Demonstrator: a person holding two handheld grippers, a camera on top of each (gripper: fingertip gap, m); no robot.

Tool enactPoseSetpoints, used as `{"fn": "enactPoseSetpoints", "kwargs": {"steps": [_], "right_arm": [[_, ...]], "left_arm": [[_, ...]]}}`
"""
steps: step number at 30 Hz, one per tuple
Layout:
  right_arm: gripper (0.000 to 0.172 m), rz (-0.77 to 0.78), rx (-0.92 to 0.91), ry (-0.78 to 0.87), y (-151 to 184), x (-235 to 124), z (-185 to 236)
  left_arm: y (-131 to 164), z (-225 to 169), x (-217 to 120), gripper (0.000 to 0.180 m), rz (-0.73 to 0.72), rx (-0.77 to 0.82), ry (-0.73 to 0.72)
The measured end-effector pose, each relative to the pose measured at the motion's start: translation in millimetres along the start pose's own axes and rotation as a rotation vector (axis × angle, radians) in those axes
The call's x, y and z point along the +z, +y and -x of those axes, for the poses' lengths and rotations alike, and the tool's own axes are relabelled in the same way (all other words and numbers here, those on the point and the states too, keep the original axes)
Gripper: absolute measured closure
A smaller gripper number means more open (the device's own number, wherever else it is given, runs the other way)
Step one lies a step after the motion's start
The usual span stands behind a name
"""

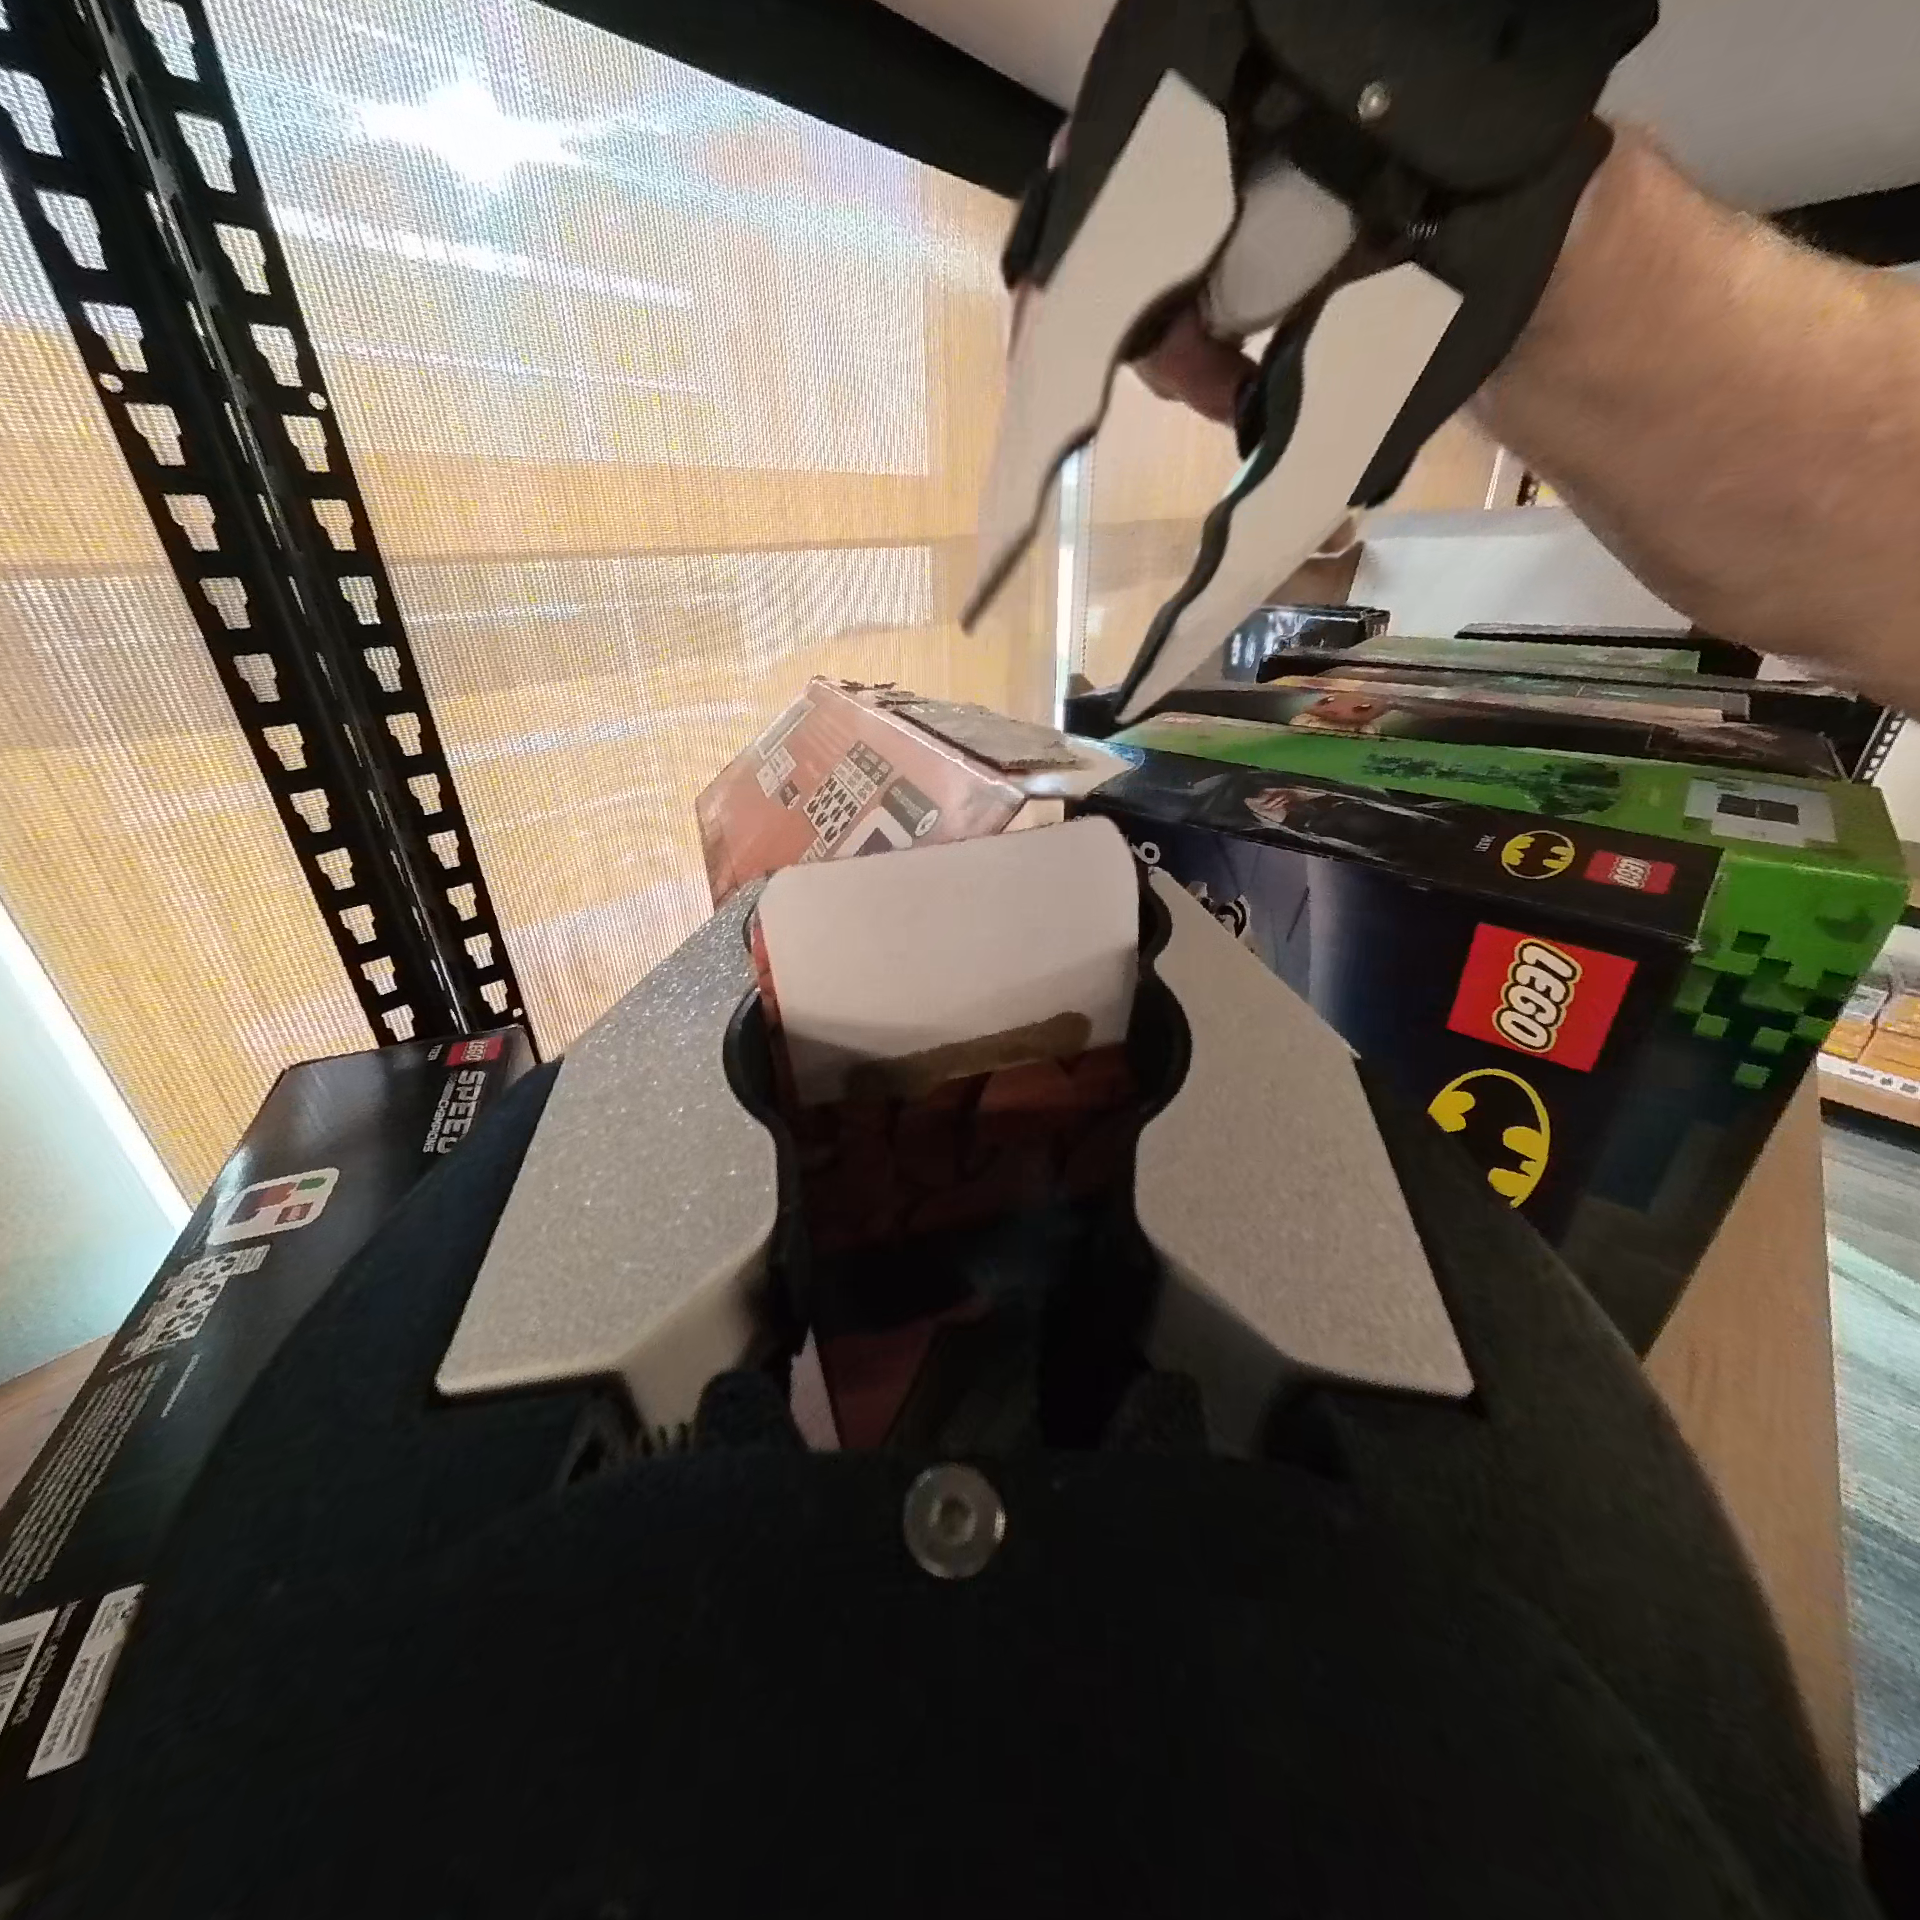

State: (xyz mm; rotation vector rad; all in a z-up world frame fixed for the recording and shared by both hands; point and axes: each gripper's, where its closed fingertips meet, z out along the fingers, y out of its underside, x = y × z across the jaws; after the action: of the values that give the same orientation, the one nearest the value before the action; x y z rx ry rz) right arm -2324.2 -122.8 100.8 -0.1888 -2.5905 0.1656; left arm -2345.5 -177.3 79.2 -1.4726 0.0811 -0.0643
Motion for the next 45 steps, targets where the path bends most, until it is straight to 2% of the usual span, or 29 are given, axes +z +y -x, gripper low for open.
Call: {"fn": "enactPoseSetpoints", "kwargs": {"steps": [2,4,6,8,10,14,17,19,22,24,25,29,33,36,39,45], "right_arm": [[0.106,-0.031,0.000,0.088,-3.0,1.4,-14.4],[0.097,-0.008,-0.027,0.096,-4.2,16.5,-15.9],[0.123,0.012,-0.060,0.121,-6.9,33.6,-19.5],[0.142,0.026,-0.068,0.077,-7.2,47.1,-14.8],[0.148,0.023,-0.094,0.098,-8.7,46.2,-19.7],[0.150,0.007,-0.059,0.019,-11.4,43.2,-22.1],[0.150,0.014,-0.048,-0.017,-11.6,43.1,-25.0],[0.149,0.016,-0.041,-0.039,-12.4,44.8,-25.6],[0.150,0.017,-0.043,-0.072,-13.3,44.3,-27.3],[0.149,0.025,-0.036,-0.093,-13.5,44.4,-27.8],[0.150,0.035,-0.031,-0.104,-12.0,44.3,-28.7],[0.149,0.018,0.033,-0.196,-8.7,41.6,-27.5],[0.149,0.032,0.058,-0.231,-5.1,41.5,-31.3],[0.151,0.018,0.103,-0.296,-3.4,39.4,-32.6],[0.160,-0.003,0.132,-0.339,-3.7,35.1,-37.2],[0.159,0.019,0.163,-0.393,-1.9,38.3,-40.2]], "left_arm": [[0.3,-1.0,0.4,0.116,0.005,0.005,0.003],[0.9,-3.7,1.6,0.116,0.013,0.015,0.011],[1.5,-6.6,2.6,0.116,0.018,0.026,0.021],[1.7,-7.8,2.9,0.116,0.019,0.030,0.024],[0.3,-6.8,2.5,0.116,0.009,0.045,0.018],[-11.1,-4.6,-8.9,0.113,-0.068,0.131,-0.053],[-29.0,-5.1,-36.0,0.112,-0.196,0.262,-0.152],[-30.6,-11.6,-50.0,0.117,-0.221,0.349,-0.200],[-23.2,-27.9,-49.6,0.126,-0.190,0.505,-0.201],[-11.1,-30.1,-37.3,0.132,-0.106,0.604,-0.195],[-10.1,-29.4,-33.6,0.127,-0.103,0.618,-0.202],[-9.7,-31.2,-32.8,0.136,-0.102,0.596,-0.162],[-6.7,-30.8,-28.6,0.131,-0.093,0.606,-0.149],[-5.1,-31.4,-25.6,0.129,-0.091,0.613,-0.131],[-3.9,-39.1,-21.6,0.132,-0.103,0.612,-0.076],[-2.2,-41.2,-13.8,0.134,-0.054,0.660,-0.058]]}}
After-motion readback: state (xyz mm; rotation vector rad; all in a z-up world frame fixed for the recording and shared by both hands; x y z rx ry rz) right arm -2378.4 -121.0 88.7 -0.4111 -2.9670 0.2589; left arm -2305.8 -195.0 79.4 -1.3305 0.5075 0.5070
